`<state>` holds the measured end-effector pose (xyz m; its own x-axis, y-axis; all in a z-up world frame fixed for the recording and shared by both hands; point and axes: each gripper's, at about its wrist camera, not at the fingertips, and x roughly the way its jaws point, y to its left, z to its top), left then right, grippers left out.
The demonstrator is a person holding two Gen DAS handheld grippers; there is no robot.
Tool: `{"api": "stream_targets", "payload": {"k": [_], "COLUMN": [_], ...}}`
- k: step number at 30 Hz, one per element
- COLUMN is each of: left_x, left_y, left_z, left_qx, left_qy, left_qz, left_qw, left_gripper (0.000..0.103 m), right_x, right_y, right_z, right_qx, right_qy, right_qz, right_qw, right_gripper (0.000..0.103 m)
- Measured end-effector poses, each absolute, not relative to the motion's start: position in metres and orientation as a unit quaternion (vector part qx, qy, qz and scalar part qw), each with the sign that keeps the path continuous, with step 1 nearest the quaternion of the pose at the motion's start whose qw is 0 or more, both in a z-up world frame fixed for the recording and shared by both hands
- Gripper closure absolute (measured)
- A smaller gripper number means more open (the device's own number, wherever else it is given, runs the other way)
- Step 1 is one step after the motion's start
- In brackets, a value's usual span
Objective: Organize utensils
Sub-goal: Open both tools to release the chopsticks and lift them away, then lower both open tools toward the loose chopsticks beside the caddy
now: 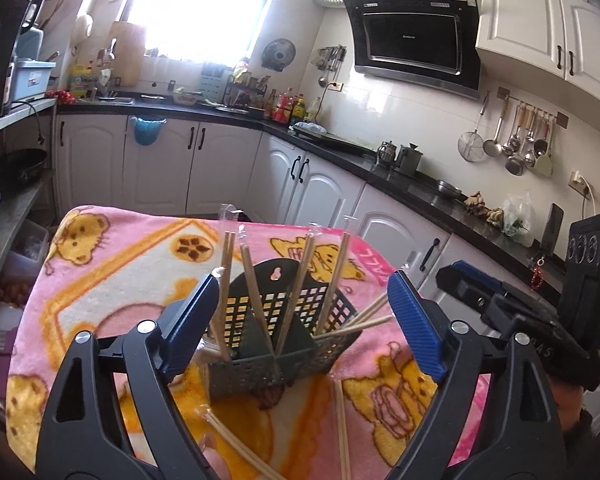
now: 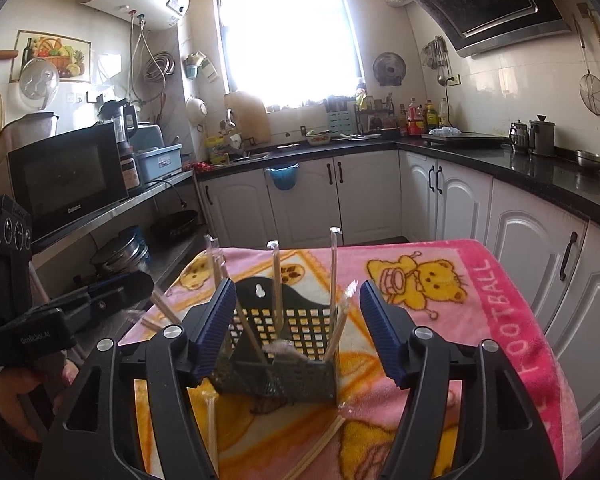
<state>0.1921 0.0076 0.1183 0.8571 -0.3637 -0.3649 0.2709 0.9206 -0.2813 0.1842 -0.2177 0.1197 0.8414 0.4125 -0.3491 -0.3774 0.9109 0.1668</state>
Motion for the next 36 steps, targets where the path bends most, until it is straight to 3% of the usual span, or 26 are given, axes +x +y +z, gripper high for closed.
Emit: {"api": "stream_targets", "payload": {"k": [4, 10, 36], "left_x": [0.184, 0.174, 0.156], "left_y": [0.006, 0.004, 0.007], "left_z": [0.121, 0.120, 0.069], "left_qx": [-0.105, -0.099, -0.103], "left_qy": [0.203, 0.204, 0.266], "left_qz": [-0.165, -0.163, -0.147], "left_qw": [0.960, 0.960, 0.947], "left_gripper": [0.014, 0.011, 0.011], "right_x": [0.176, 0.168, 0.159], "right_y": [-0.221, -0.225, -0.219], "right_z": [0.114, 0.106, 0.069], "right_qx": [0.043, 0.040, 0.027], "right_qy": [0.198, 0.207, 0.253], "right_qz": [0.208, 0.210, 0.216], "right_qw": [0.957, 0.955, 0.943], "right_gripper": [0.039, 0.039, 0.036]}}
